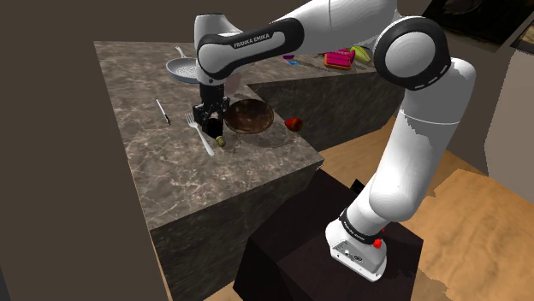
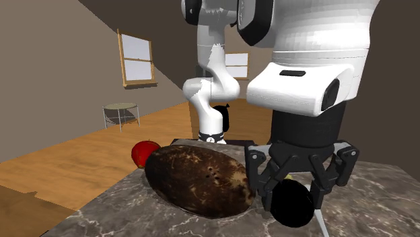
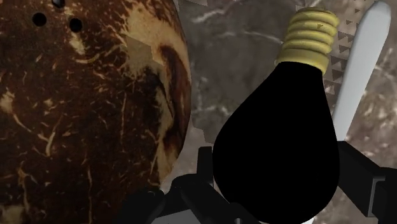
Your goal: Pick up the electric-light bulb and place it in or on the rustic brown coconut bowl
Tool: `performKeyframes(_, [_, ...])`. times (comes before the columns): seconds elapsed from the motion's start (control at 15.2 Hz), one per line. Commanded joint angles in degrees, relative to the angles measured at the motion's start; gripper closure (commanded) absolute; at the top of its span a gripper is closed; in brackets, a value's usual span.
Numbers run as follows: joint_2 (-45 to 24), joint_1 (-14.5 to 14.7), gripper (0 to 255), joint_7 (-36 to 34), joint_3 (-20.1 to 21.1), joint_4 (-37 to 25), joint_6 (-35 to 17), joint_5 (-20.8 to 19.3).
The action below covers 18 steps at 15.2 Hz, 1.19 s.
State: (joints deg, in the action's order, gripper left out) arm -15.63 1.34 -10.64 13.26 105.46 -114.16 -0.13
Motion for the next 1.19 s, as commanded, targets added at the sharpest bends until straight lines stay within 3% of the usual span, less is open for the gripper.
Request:
performKeyframes(0.0, [0.0, 0.0, 255, 0.0, 0.0, 0.0, 0.0, 0.0])
performKeyframes(0.53, [-0.1, 0.0, 255, 0.0, 0.0, 0.0, 0.0, 0.0])
performKeyframes(1.12, [2.3, -0.1, 255, 0.1, 0.1, -3.9, 6.2, 0.5])
